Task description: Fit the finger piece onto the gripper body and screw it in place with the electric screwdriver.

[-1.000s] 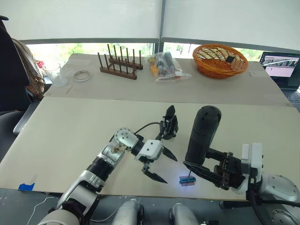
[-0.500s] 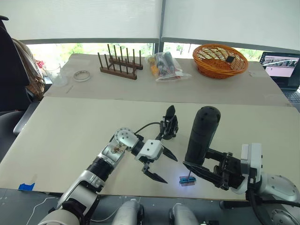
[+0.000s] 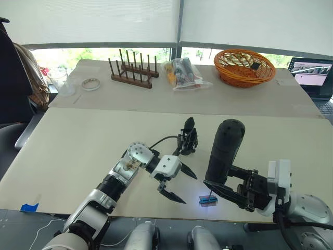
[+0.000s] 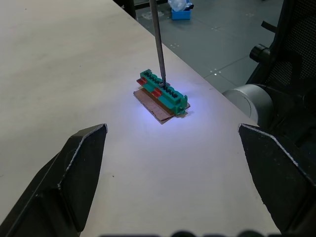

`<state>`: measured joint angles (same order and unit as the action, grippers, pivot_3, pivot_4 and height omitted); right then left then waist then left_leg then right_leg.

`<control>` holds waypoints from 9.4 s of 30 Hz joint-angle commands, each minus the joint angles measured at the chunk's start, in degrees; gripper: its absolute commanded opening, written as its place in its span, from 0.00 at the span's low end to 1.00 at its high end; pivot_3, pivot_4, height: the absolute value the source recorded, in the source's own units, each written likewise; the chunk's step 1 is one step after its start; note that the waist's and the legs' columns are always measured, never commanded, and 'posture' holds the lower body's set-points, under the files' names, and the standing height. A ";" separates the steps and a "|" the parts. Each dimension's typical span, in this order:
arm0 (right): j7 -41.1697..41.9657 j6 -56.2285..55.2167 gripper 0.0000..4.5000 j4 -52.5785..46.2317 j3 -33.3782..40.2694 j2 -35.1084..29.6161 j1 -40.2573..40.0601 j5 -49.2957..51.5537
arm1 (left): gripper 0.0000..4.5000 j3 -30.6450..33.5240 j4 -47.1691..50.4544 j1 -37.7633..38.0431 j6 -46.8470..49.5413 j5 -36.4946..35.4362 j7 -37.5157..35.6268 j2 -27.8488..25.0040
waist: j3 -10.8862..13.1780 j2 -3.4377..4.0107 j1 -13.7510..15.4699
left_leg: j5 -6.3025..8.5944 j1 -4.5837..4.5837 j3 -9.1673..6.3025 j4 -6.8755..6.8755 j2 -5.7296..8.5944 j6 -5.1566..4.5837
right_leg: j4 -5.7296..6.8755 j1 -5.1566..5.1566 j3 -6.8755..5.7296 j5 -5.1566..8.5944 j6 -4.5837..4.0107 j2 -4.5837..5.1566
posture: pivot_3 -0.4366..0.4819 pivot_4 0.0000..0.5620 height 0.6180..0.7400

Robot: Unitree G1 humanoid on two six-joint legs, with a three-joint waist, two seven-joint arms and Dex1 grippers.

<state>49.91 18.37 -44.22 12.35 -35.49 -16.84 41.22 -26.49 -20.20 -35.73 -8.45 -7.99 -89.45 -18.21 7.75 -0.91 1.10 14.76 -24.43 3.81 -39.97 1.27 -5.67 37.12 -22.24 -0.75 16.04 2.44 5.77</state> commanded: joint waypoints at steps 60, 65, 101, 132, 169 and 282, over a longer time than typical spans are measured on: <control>-8.12 9.78 0.43 7.61 -2.18 -6.62 30.53 13.90 | 1.00 12.68 7.42 7.43 13.86 -2.23 21.19 -4.35 | 0.01 -0.01 -0.01 | -0.01 0.02 -0.05 0.12 0.11 0.01 | -0.02 0.01 -0.03 -0.01 0.01 0.46 | 0.48 0.27 1.00; -7.32 10.12 0.43 9.02 -3.12 -6.11 32.39 13.23 | 1.00 12.97 2.77 5.30 13.26 0.02 27.98 -1.07 | 0.01 -0.01 0.08 | -0.01 0.02 -0.05 0.12 0.16 0.01 | -0.02 0.01 -0.04 -0.03 0.04 0.56 | 0.48 0.27 1.00; -8.01 11.54 0.43 7.27 -1.44 -6.58 30.62 11.80 | 0.52 13.73 -41.67 -18.45 -17.56 4.71 11.03 8.13 | 0.04 -0.07 0.04 | -0.19 -0.77 0.17 0.08 0.33 0.20 | 0.03 -0.84 -0.19 -0.14 0.22 0.46 | 0.48 0.27 1.00; -8.12 12.84 0.43 7.34 -1.94 -6.04 31.16 13.55 | 1.00 14.91 -0.95 6.79 7.76 5.53 33.51 5.97 | 0.04 -0.07 0.14 | -0.21 -0.77 0.15 -0.12 0.35 0.04 | 0.05 -0.77 -0.07 -0.27 0.46 0.73 | 0.48 0.27 1.00; -17.12 21.33 0.43 11.35 -6.93 -2.56 50.81 16.93 | 0.51 12.09 -17.02 -3.79 2.00 5.84 34.60 11.63 | 0.04 -0.07 0.99 | -0.22 -0.78 0.16 -0.12 0.43 0.06 | 0.07 -0.82 -0.08 -0.28 0.45 0.80 | 0.48 0.27 1.00; -5.28 13.47 0.43 19.30 -10.47 5.04 48.95 -4.06 | 0.51 12.34 -14.55 -3.37 2.57 5.24 34.84 11.47 | 0.04 -0.07 0.03 | -0.26 -0.78 0.15 -0.11 0.73 -0.02 | 0.61 -0.86 -0.17 -0.29 0.48 0.65 | 0.48 0.27 1.00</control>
<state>44.85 34.10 -23.52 0.74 -30.78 31.80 37.03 -14.49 -36.84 -38.61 -5.12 -2.21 -54.60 -7.05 7.79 -0.98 1.13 14.50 -25.20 3.96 -40.08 2.00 -5.69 37.73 -23.10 -0.93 15.75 2.92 6.42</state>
